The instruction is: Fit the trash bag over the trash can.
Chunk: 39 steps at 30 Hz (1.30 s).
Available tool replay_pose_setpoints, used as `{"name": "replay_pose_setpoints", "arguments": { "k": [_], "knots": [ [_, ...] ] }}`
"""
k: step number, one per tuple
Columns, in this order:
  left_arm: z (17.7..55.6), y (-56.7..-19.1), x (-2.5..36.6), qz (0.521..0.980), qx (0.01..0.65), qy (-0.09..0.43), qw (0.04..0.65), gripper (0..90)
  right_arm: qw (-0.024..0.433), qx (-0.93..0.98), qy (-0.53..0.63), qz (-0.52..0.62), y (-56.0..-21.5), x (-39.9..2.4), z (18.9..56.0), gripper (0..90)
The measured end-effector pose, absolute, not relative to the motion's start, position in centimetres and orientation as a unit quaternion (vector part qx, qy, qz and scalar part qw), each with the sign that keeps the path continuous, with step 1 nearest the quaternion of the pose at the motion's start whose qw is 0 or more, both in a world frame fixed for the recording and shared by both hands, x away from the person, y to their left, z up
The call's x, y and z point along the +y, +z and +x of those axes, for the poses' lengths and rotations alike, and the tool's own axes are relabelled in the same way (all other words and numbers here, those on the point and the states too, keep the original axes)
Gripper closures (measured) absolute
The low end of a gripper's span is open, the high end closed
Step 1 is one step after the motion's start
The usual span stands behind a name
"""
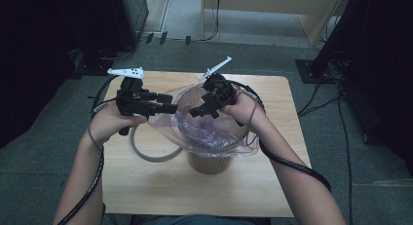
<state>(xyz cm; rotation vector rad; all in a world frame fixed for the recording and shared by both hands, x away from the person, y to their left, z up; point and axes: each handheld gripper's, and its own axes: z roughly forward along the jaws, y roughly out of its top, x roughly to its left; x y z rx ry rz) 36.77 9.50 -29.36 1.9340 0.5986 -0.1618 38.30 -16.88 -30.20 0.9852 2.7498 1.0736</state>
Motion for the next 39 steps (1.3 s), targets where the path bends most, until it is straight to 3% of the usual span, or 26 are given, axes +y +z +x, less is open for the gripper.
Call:
{"name": "replay_pose_setpoints", "arguments": {
  "k": [19,39],
  "knots": [
    [36.1,-27.2,12.6,0.786,0.270,-0.025,0.556,38.3,0.025,0.881,0.365,0.299,-27.3,-19.2,36.7,23.6],
    [37.3,-28.7,14.7,0.790,0.314,0.031,0.526,37.5,0.044,0.876,0.375,0.300,-26.3,-23.2,35.8,24.2]
  ]
}}
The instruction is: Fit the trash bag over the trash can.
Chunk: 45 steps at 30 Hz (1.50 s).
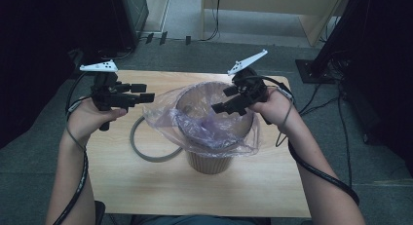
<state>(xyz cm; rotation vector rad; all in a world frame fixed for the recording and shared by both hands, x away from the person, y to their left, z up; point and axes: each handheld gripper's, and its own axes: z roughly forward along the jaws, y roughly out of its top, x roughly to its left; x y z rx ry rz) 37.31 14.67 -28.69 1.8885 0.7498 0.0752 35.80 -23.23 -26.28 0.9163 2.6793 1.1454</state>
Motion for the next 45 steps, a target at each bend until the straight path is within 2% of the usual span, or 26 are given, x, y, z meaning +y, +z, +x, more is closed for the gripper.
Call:
{"name": "replay_pose_setpoints", "arguments": {
  "k": [4,16,28,45],
  "knots": [
    [37.4,-29.1,15.0,0.787,0.290,0.024,0.544,37.8,0.048,0.875,0.380,0.296,-26.0,-24.2,35.5,24.2],
    [38.3,-30.0,15.9,0.787,0.326,0.048,0.521,38.2,0.053,0.871,0.388,0.298,-25.7,-26.3,35.1,24.2],
    [39.0,-31.1,16.6,0.790,0.331,0.061,0.512,38.5,0.064,0.864,0.394,0.308,-25.5,-28.4,34.6,24.1],
    [40.2,-33.0,17.5,0.787,0.349,0.051,0.506,38.3,0.072,0.849,0.401,0.336,-26.5,-31.7,34.1,24.2]
  ]
}}
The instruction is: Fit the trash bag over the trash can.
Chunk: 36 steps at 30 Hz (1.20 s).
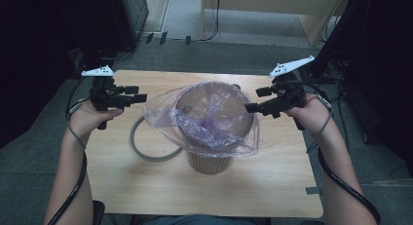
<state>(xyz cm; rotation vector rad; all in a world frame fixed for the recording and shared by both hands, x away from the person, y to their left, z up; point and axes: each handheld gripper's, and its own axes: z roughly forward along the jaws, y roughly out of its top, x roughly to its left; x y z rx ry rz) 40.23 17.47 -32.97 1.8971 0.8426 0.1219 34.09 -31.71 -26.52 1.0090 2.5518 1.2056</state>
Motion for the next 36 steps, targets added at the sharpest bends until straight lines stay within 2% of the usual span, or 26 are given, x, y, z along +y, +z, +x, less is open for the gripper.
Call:
{"name": "replay_pose_setpoints", "arguments": {
  "k": [27,36],
  "knots": [
    [41.0,-35.3,18.2,0.794,0.351,0.080,0.489,37.9,0.103,0.828,0.396,0.384,-29.9,-36.2,33.4,24.0],
    [41.5,-36.7,18.8,0.789,0.359,0.072,0.492,37.1,0.113,0.825,0.387,0.395,-31.9,-36.4,33.6,24.0]
  ]
}}
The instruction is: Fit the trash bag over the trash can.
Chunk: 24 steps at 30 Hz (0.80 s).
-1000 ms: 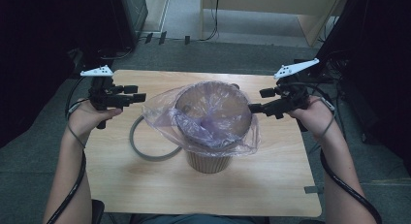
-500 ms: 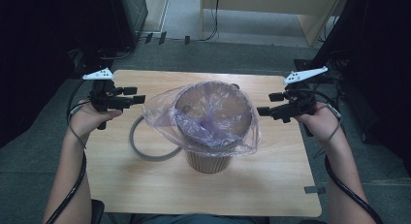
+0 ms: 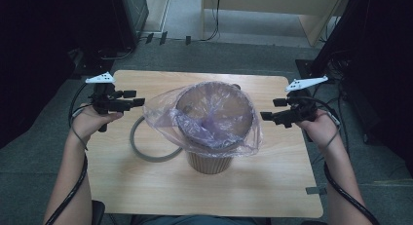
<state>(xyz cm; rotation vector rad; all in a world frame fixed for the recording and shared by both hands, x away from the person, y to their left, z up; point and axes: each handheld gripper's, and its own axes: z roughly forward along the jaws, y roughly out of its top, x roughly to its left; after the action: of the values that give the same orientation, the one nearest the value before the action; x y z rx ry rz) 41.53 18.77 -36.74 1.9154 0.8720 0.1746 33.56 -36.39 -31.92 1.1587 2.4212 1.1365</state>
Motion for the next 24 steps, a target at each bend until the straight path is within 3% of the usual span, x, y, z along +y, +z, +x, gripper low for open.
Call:
{"name": "replay_pose_setpoints", "arguments": {
  "k": [24],
  "knots": [
    [42.0,-38.9,19.1,0.790,0.368,0.069,0.486,36.5,0.097,0.818,0.389,0.413,-38.3,-35.1,34.2,24.0]
  ]
}}
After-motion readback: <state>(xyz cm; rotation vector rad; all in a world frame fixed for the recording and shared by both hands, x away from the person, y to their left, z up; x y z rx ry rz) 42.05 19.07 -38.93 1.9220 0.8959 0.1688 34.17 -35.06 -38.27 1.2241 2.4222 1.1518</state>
